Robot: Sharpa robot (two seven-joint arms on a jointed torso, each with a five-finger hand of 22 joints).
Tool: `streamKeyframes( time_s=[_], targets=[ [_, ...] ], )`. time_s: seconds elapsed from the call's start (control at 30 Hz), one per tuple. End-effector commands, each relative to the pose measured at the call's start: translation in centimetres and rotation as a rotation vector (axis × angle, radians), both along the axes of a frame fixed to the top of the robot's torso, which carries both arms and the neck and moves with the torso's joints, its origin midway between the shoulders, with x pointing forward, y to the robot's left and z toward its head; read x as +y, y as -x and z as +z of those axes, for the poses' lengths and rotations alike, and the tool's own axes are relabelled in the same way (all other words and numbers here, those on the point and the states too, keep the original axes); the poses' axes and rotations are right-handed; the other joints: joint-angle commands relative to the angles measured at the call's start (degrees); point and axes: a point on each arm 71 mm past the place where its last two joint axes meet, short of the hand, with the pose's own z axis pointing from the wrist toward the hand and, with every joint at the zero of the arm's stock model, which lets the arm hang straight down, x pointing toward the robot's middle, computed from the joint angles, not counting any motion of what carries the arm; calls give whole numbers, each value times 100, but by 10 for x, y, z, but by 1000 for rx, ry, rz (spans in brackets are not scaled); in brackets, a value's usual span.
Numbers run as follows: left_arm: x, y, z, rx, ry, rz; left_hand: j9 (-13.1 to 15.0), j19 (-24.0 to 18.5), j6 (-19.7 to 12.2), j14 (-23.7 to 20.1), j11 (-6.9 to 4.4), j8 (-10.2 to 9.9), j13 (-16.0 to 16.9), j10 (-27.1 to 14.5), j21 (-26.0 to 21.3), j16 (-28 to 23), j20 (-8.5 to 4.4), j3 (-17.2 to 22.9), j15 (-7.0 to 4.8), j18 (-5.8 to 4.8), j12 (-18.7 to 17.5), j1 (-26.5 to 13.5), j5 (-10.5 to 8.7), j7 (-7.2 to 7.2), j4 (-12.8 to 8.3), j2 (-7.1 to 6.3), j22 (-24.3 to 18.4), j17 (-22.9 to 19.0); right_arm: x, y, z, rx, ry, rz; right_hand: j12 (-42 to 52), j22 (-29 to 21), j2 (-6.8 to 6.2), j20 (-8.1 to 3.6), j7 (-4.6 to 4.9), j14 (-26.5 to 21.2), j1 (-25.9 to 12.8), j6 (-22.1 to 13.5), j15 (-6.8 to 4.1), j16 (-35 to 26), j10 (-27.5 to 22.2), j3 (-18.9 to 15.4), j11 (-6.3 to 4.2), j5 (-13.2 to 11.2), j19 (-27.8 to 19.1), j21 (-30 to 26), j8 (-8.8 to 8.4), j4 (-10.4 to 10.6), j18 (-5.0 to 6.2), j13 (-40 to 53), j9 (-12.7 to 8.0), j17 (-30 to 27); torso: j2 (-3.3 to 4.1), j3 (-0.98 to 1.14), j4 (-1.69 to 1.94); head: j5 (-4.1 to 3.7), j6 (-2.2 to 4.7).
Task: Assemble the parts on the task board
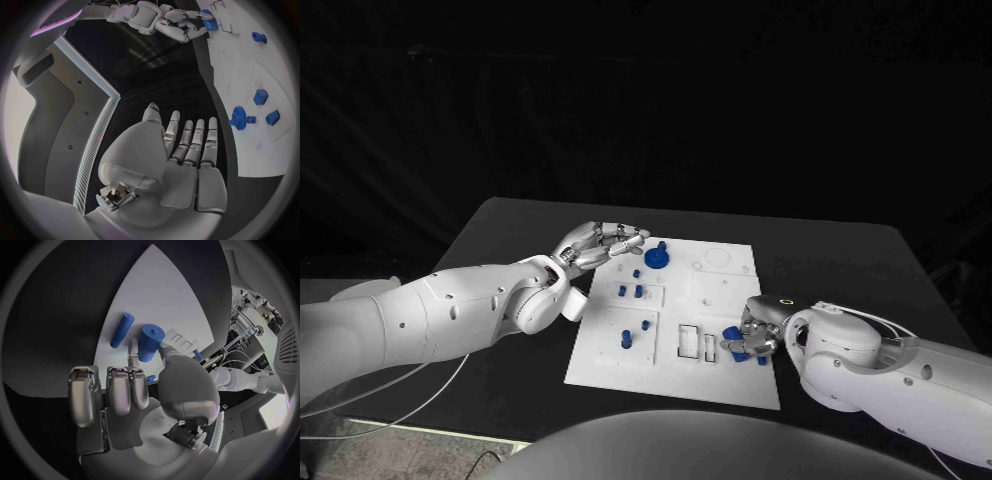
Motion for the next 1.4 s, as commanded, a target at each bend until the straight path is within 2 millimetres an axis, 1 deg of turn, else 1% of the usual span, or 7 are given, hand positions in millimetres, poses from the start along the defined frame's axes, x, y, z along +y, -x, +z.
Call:
streamKeyframes(
  time_s=[0.03,0.07,0.23,0.37,0.53,0.9,1.4],
  targets=[
    [-2,1,0,5,10,-22,-9,52,-36,44,26,35,-2,-4,14,36,-16,-4,-7,31,-31,1,40,8,-3,41,-10,-7,-6,5,-11,90,12,-29,22,1438,71,-56,-25,468,197,-4,-34,18,600,84,-39,428,551,41,-35,-121,-118,1508,43,765,-2,-2,-6,17,0],
    [-2,1,0,5,9,-22,-9,52,-36,44,26,35,-2,-4,14,36,-16,-4,-7,31,-31,1,40,8,-3,41,-10,-7,-6,5,-11,94,3,-37,22,1439,69,-62,-34,470,237,-4,-42,26,600,143,-48,657,552,44,-43,-178,-118,1508,74,776,-2,-4,-11,15,0],
    [-3,1,0,7,9,-24,-10,74,-38,47,27,36,-2,-4,21,37,-16,0,-4,28,-32,7,61,7,-4,52,-15,-10,-6,4,-12,108,-45,-71,22,1439,65,-78,-55,472,287,0,-58,38,600,319,-67,1206,551,44,-54,-303,-118,1508,179,788,-2,-2,-3,-9,0],
    [-3,1,0,9,9,-25,-11,87,-39,51,27,37,-2,-4,26,39,-17,2,-2,26,-33,13,73,7,-5,58,-19,-12,-7,5,-10,126,-119,-118,22,1447,53,-103,-86,478,328,30,-86,59,600,560,-95,1913,559,70,-7,-439,-124,1508,338,820,0,0,3,-3,0],
    [-3,1,-1,12,8,-25,-13,103,-40,56,26,37,-2,-4,32,41,-17,4,4,26,-33,20,84,6,-7,61,-21,-13,-7,5,-3,148,-200,-175,22,1451,10,-119,-99,477,216,21,-99,65,600,777,-110,2359,561,80,35,-512,-127,1508,521,817,-9,-5,1,-1,0],
    [-4,1,-2,16,8,-29,-15,142,-42,76,19,38,-2,-3,46,50,-17,3,21,23,-34,32,92,4,-7,63,-29,-15,-7,0,17,254,-349,-291,22,1454,7,-117,-62,475,97,-111,-90,68,600,942,-88,2382,564,92,-32,-564,-130,1508,615,809,-3,-9,1,-2,0],
    [-5,0,-2,19,7,-30,-18,178,-44,99,11,39,-2,-2,60,60,-17,0,36,18,-36,38,95,2,-5,63,-36,-15,10,-5,8,312,-388,-305,22,1443,55,-93,-17,467,-56,-206,-58,60,600,1040,-50,2120,554,61,-115,-582,-122,1508,670,773,-1,-3,-1,-24,0]
  ],
)
